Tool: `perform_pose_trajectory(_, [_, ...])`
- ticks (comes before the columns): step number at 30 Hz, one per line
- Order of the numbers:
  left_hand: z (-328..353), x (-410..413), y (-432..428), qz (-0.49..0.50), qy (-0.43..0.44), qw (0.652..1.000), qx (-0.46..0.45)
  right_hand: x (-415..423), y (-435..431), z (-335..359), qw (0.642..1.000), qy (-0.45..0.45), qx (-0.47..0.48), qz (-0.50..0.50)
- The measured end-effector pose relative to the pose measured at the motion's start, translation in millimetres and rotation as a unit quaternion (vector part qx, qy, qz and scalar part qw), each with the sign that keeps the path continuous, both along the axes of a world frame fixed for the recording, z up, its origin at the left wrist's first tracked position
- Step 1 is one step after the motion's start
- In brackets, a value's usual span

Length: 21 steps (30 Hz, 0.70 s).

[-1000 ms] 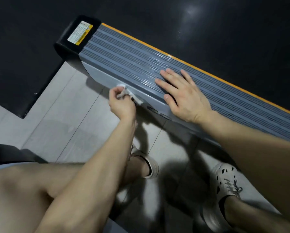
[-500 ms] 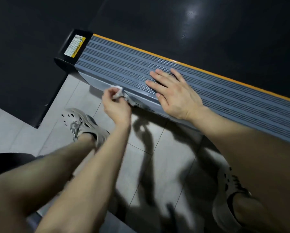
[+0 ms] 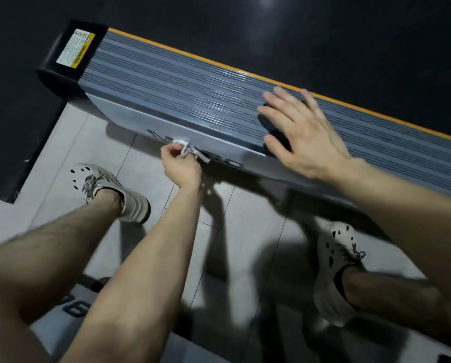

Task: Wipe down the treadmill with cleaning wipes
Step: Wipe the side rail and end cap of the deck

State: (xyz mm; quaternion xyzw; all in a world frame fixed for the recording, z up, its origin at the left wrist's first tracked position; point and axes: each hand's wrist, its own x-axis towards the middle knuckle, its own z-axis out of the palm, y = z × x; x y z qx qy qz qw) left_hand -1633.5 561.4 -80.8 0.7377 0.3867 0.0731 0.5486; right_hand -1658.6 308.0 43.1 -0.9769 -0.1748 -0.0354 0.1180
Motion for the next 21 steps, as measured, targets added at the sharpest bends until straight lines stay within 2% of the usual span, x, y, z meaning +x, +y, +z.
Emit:
perform_pose_trajectory(2, [3.6, -23.2, -36.2, -0.039, 0.008, 0.999, -0.028, -14.6, -29.5, -2.3, 0.999, 0.009, -0.042, -0.014])
perform_pose_trajectory(6, [4.4, -73.1, -93.6, -0.233, 0.014, 0.970, -0.074, -21.8, -41.0, -14.8, 0.998, -0.002, -0.046, -0.039])
perform_pose_trajectory(8, [-2.0, -63.6, -80.8, -0.213, 0.025, 0.974, -0.067, -20.3, -40.1, -17.6, 0.999, -0.011, -0.026, -0.040])
perform_pose_trajectory(11, [-14.4, -33.0, -33.9, -0.066, 0.021, 0.996, -0.064, -21.0, -41.6, -21.0, 0.999, -0.019, -0.010, -0.043])
perform_pose_trajectory(13, [-14.0, -22.3, -22.4, -0.029, 0.022, 0.998, -0.058, -19.7, -42.8, -21.8, 0.999, -0.019, -0.004, -0.047])
perform_pose_trajectory(16, [-2.4, -40.4, -68.1, -0.074, 0.062, 0.992, -0.078, -19.6, -42.4, -23.3, 0.999, -0.013, -0.001, -0.048])
perform_pose_trajectory(19, [0.1, -83.3, -132.7, -0.165, 0.130, 0.944, -0.253, -20.9, -45.1, -23.3, 0.999, -0.012, 0.012, -0.041])
perform_pose_trajectory(21, [-0.5, -88.8, -149.7, -0.164, 0.159, 0.927, -0.296, -18.9, -45.9, -23.1, 0.999, -0.007, 0.023, -0.041])
